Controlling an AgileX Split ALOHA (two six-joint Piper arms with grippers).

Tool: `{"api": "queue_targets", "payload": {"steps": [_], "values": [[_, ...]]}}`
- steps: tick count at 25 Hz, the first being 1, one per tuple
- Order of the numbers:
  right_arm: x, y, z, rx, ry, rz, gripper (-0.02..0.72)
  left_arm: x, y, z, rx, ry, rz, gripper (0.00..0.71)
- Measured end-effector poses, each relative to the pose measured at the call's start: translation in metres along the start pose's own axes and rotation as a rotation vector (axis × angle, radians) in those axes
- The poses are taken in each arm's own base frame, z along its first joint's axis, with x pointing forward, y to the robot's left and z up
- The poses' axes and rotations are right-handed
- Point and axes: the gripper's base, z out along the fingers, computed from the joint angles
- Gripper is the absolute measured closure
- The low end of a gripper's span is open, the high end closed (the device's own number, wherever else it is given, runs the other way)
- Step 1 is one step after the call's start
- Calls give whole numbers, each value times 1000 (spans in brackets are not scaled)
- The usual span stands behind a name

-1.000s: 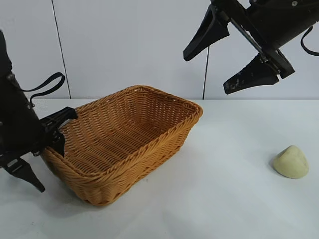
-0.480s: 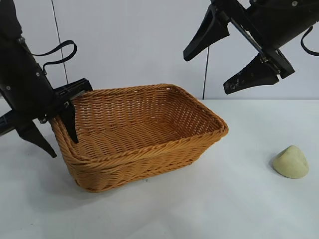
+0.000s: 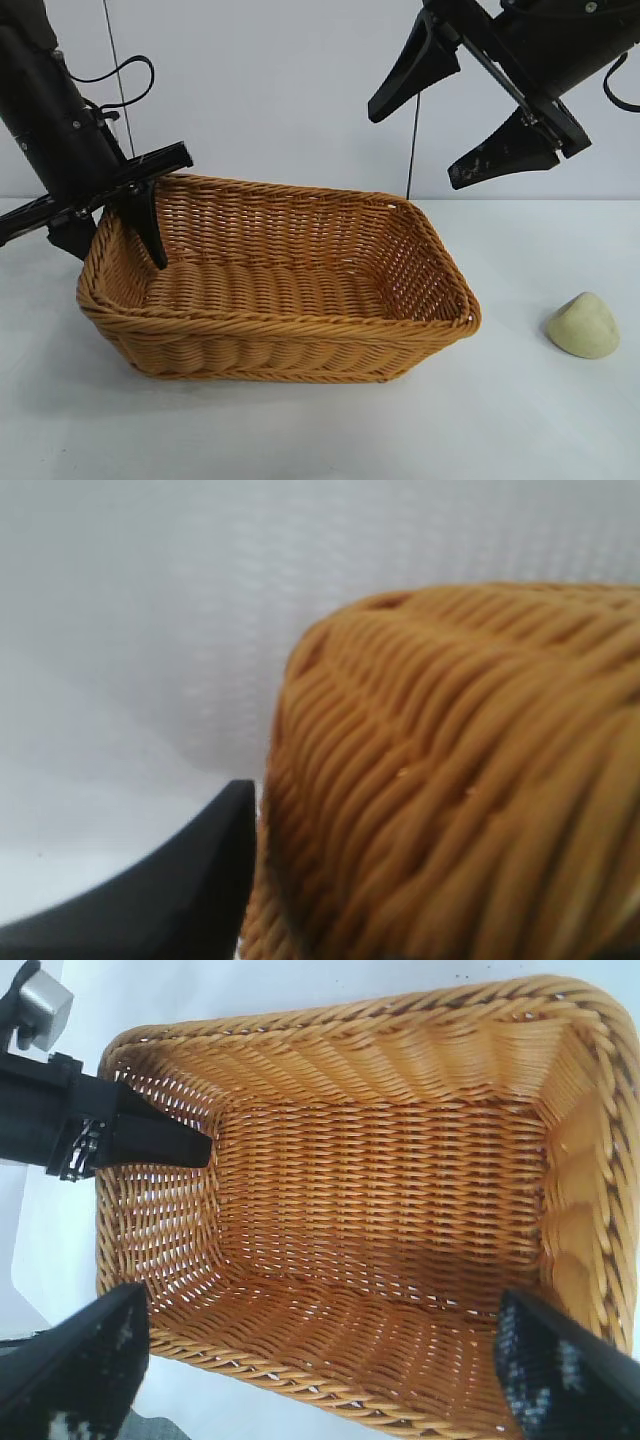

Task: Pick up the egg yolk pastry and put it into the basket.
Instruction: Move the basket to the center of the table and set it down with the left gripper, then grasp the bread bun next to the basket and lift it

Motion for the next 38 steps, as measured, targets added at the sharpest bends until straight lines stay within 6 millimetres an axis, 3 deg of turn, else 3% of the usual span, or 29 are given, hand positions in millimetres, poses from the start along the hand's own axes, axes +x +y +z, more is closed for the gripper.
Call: {"api": "queue_targets", "payload": {"steps": [11, 19, 21, 23, 24, 29, 32, 38], "values": [[0, 0, 0, 0, 1, 0, 59, -17, 4, 29, 0, 18, 0, 365], [0, 0, 0, 0, 1, 0, 59, -18, 5, 32, -4, 19, 0, 362], [0, 0, 0, 0, 1, 0, 59, -18, 5, 32, -4, 19, 3, 281], [0, 0, 0, 0, 1, 0, 59, -18, 5, 32, -4, 19, 1, 135], [0, 0, 0, 0, 1, 0, 59, -18, 5, 32, -4, 19, -1, 95], [0, 0, 0, 0, 1, 0, 59, -16, 5, 31, -5, 31, -1, 24], [0, 0, 0, 0, 1, 0, 59, -16, 1, 20, -1, 16, 17, 18], [0, 0, 0, 0, 1, 0, 59, -17, -15, -31, -38, -96, 148, 15]]}}
